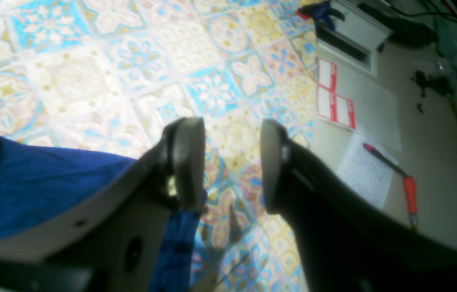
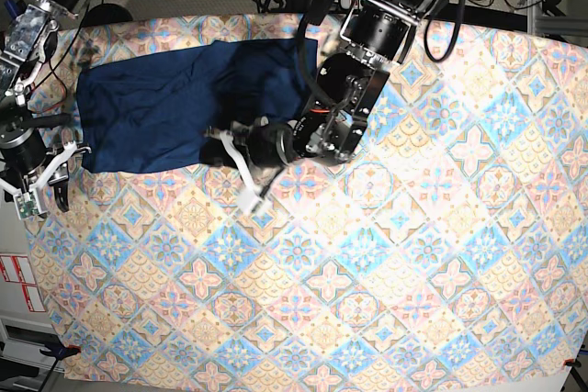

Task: Fold the T-shirt properly
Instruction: 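Grasp the shirt side edge with the left gripper and fold it inward, then reach the left gripper back over the shirt side and tuck it inward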

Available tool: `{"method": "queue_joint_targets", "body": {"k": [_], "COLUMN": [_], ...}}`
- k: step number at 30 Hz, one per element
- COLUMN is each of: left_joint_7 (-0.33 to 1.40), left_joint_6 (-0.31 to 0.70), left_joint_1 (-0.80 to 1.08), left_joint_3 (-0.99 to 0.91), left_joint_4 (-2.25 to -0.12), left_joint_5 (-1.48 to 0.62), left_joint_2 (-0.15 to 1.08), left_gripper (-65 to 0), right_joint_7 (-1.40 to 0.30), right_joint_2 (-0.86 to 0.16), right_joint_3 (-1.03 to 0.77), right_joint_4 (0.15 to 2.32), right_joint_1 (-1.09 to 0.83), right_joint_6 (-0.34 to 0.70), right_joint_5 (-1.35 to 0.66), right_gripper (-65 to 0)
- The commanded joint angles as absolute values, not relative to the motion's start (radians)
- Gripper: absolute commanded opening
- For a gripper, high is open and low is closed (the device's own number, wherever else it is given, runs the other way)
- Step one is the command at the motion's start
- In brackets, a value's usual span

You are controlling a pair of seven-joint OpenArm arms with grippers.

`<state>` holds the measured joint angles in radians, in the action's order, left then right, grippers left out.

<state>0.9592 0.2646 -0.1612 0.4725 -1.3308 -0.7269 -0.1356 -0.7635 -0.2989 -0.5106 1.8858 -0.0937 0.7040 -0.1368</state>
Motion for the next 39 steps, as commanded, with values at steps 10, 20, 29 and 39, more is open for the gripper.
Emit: {"method": "queue_joint_targets", "body": {"k": [10,20,29,39], "left_joint_7": [0.944,0.932,0.921,0.99], "left_joint_6": [0.271,0.156,0.11,0.111], "left_joint_1": [-0.18,0.087,0.124,0.005], "left_joint_3": [0.573,0.294,0.174,0.252], "left_joint_4": [-1.386,-1.724,-1.669,-1.531], "left_joint_5": [-0.748,-0.788,-0.923,-0.958], "left_joint_2": [-0.157,0.03,0.113,0.113], "left_gripper": [-63.0,-53.1,-51.6,-34.3], "right_joint_7": [-0.739,-0.739,-0.739,-0.739], "right_joint_2": [-0.318,-0.328,-0.332,-0.332], "right_joint_3": [-0.539,-0.539,-0.533,-0.536], "right_joint_4": [1.906,1.922,1.923,1.923], "right_joint_1": [-0.082,-0.082,-0.082,-0.082], "right_joint_6": [0.698,0.698,0.698,0.698], "right_joint_5": [-0.15,-0.15,-0.15,-0.15], "right_gripper": [-43.2,-43.2,-43.2,-43.2]}}
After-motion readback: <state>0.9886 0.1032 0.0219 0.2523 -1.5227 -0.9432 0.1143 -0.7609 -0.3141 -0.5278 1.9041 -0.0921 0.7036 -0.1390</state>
